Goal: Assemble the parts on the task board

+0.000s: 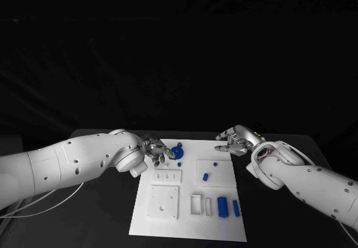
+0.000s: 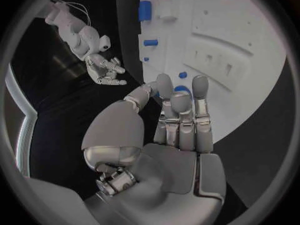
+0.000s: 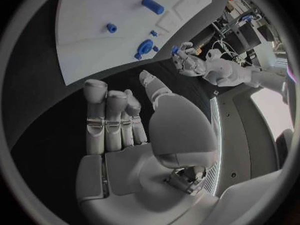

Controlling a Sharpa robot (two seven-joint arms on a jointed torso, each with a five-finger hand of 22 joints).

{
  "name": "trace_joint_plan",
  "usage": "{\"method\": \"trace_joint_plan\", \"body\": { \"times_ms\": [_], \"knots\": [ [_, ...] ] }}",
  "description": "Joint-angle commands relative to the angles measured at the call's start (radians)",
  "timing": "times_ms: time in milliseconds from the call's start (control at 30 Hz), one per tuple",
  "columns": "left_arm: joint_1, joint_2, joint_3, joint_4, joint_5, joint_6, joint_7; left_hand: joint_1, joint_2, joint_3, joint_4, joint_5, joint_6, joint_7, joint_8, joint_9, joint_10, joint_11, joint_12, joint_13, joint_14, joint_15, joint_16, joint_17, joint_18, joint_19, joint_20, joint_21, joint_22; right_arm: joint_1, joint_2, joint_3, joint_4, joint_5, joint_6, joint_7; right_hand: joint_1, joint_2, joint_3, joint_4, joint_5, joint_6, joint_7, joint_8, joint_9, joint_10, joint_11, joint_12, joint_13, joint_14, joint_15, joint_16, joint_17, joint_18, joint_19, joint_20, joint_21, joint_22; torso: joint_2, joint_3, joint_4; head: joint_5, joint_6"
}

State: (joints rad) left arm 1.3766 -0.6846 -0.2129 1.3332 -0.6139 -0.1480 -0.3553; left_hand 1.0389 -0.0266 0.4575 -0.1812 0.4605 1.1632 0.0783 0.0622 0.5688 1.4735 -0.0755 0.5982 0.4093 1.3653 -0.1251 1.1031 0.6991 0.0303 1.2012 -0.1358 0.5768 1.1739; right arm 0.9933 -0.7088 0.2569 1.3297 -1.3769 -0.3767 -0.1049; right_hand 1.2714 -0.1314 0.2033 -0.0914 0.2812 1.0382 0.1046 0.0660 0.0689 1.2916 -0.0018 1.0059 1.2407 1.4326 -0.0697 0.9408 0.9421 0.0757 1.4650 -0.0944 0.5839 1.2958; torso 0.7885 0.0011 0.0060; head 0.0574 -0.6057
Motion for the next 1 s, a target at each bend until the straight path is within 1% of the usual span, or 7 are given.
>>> {"method": "trace_joint_plan", "body": {
  "times_ms": [33, 167, 333, 433, 533, 633, 1000],
  "knots": [
    [-0.001, -0.015, -0.012, 0.030, -0.042, -0.028, -0.032, 0.000, 0.013, -0.003, -0.001, -0.007, 0.191, -0.121, 0.005, 0.398, 0.041, -0.014, 0.021, -0.001, 0.006, 0.002, -0.007, 0.001, 0.002, 0.003, 0.006, -0.010, 0.006, 0.001, 0.004, 0.005, -0.019, 0.129, -0.047, 0.039, -0.014, -0.001, 0.004, -0.008, 0.015, 0.008, 0.002, -0.003, 0.000, -0.008, 0.001, -0.008, -0.005, -0.004, -0.002, -0.010, -0.005, 0.019, 0.049, 0.002, -0.012, -0.005, -0.010, 0.0040, 0.0015, 0.005, -0.015],
    [-0.009, -0.033, -0.023, 0.059, -0.060, -0.044, -0.047, -0.004, 0.017, -0.003, -0.003, -0.006, 0.199, -0.124, 0.005, 0.429, 0.041, -0.016, 0.046, 0.000, 0.016, 0.001, 0.016, 0.034, 0.005, 0.009, 0.009, -0.013, 0.018, 0.012, 0.016, 0.010, -0.049, 0.184, -0.064, 0.053, -0.023, 0.003, 0.005, -0.023, 0.029, 0.008, 0.002, -0.004, 0.000, -0.021, 0.001, -0.033, -0.027, -0.013, -0.002, -0.053, -0.038, 0.021, 0.043, 0.002, -0.096, -0.041, -0.016, 0.0052, 0.0027, 0.008, -0.026],
    [-0.028, -0.047, -0.028, 0.086, -0.090, -0.069, -0.061, -0.011, 0.024, -0.004, -0.002, -0.011, 0.212, -0.131, 0.006, 0.481, 0.041, -0.021, 0.086, 0.014, 0.028, -0.002, 0.068, 0.091, 0.010, 0.016, 0.011, -0.011, 0.044, 0.036, 0.038, 0.014, -0.105, 0.270, -0.097, 0.083, -0.026, 0.013, 0.002, -0.046, 0.045, 0.006, 0.003, -0.003, -0.001, -0.104, -0.001, -0.242, -0.194, -0.030, 0.000, -0.165, -0.093, 0.023, 0.019, 0.006, -0.322, -0.163, -0.026, 0.0065, 0.0062, 0.008, -0.042],
    [-0.041, -0.049, -0.028, 0.093, -0.113, -0.083, -0.065, -0.012, 0.026, -0.004, -0.002, -0.011, 0.216, -0.133, 0.006, 0.497, 0.040, -0.023, 0.096, 0.019, 0.032, -0.003, 0.082, 0.106, 0.012, 0.020, 0.012, -0.011, 0.053, 0.047, 0.048, 0.014, -0.131, 0.323, -0.112, 0.098, -0.030, 0.022, 0.002, -0.064, 0.052, 0.004, 0.004, -0.003, -0.001, -0.099, -0.001, -0.325, -0.307, -0.035, 0.003, -0.268, -0.144, 0.016, 0.009, 0.009, -0.399, -0.251, -0.030, 0.0066, 0.0075, 0.009, -0.048],
    [-0.056, -0.048, -0.029, 0.097, -0.148, -0.099, -0.066, -0.013, 0.027, -0.004, -0.002, -0.012, 0.218, -0.134, 0.005, 0.507, 0.040, -0.023, 0.102, 0.021, 0.033, -0.004, 0.091, 0.113, 0.013, 0.021, 0.012, -0.011, 0.060, 0.057, 0.058, 0.015, -0.154, 0.372, -0.124, 0.112, -0.037, 0.026, 0.000, -0.088, 0.059, 0.000, 0.006, -0.003, -0.001, -0.081, -0.001, -0.390, -0.471, -0.006, 0.007, -0.393, -0.183, 0.012, 0.040, 0.012, -0.486, -0.396, -0.033, 0.0058, 0.0082, 0.008, -0.050],
    [-0.067, -0.045, -0.029, 0.096, -0.186, -0.108, -0.069, -0.014, 0.028, -0.003, -0.001, -0.012, 0.219, -0.135, 0.005, 0.514, 0.040, -0.024, 0.104, 0.023, 0.033, -0.004, 0.095, 0.115, 0.014, 0.022, 0.013, -0.013, 0.067, 0.061, 0.064, 0.015, -0.165, 0.394, -0.130, 0.119, -0.043, 0.034, -0.009, -0.096, 0.062, -0.004, 0.009, -0.001, -0.001, -0.094, -0.001, -0.357, -0.552, 0.003, 0.007, -0.437, -0.152, 0.016, 0.040, 0.011, -0.463, -0.471, -0.034, 0.0051, 0.0081, 0.008, -0.052],
    [-0.097, -0.021, -0.030, 0.070, -0.257, -0.127, -0.080, -0.026, 0.037, -0.002, -0.001, -0.016, 0.227, -0.139, 0.006, 0.551, 0.040, -0.026, 0.129, 0.036, 0.038, -0.006, 0.127, 0.137, 0.013, 0.031, 0.012, -0.022, 0.096, 0.065, 0.072, 0.016, -0.174, 0.417, -0.135, 0.127, -0.042, 0.037, -0.014, -0.100, 0.075, -0.005, 0.008, -0.003, -0.001, -0.104, 0.001, -0.338, -0.596, 0.010, 0.008, -0.457, -0.132, 0.019, 0.036, 0.014, -0.442, -0.522, -0.030, 0.0061, 0.0076, 0.012, -0.061]
  ]
}}
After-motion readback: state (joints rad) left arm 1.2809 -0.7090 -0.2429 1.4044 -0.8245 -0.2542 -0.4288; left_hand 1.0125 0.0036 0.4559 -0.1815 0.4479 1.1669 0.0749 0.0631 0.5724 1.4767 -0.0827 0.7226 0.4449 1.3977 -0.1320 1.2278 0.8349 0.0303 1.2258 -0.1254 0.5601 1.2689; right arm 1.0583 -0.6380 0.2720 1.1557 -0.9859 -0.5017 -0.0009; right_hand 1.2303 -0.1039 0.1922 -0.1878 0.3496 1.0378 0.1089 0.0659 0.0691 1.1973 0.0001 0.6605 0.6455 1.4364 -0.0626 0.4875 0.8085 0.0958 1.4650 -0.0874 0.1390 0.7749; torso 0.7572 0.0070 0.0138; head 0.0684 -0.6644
